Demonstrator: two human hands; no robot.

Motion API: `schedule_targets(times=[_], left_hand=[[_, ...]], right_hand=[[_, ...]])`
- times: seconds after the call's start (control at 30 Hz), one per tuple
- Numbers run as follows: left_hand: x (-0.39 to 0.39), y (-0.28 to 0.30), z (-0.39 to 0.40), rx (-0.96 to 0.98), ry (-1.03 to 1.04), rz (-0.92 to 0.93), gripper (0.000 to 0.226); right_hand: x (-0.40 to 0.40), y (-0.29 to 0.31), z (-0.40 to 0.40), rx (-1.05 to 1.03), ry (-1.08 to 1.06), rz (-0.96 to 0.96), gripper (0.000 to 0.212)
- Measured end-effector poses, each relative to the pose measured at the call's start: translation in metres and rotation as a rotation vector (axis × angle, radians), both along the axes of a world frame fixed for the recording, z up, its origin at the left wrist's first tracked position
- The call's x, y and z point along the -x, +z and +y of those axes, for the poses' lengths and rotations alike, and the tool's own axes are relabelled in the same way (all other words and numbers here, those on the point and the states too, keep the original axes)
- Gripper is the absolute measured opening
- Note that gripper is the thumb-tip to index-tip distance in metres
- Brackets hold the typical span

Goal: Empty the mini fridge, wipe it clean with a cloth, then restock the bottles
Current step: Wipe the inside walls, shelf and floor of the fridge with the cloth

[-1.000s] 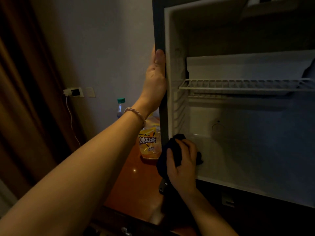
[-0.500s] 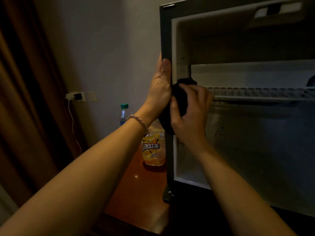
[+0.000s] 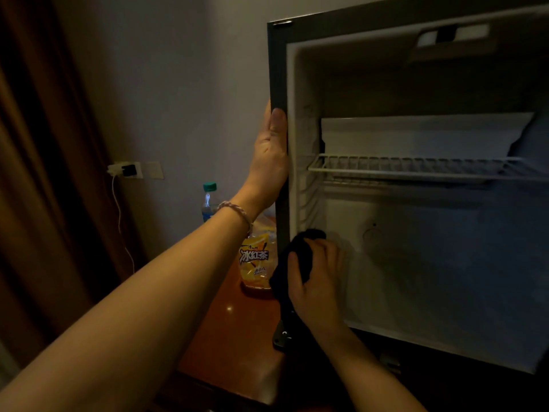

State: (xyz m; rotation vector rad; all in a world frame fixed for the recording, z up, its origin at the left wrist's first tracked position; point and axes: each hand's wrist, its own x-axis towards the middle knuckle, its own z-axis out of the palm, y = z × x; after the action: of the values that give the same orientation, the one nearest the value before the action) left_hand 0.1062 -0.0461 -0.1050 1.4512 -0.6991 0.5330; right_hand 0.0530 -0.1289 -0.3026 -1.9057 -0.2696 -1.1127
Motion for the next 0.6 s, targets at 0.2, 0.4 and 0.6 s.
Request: schedule_targets(times=[0.2, 0.4, 0.6], left_hand=[[0.012, 0.002, -0.003, 0.003, 0.056, 0.008, 0.048], [0.014, 0.005, -0.003, 0.044, 0.095, 0.022, 0.043], [0.003, 0.010, 0.003, 0.025, 0.216, -0.088, 0.061]], right_hand=[[0.009, -0.033, -0.010, 0.180, -0.010, 0.158, 0.050], [0.014, 0.017, -0.027, 0.108, 0.008, 0.041, 0.040], [0.000, 0.161, -0.046, -0.017, -0.011, -0.389, 0.039]])
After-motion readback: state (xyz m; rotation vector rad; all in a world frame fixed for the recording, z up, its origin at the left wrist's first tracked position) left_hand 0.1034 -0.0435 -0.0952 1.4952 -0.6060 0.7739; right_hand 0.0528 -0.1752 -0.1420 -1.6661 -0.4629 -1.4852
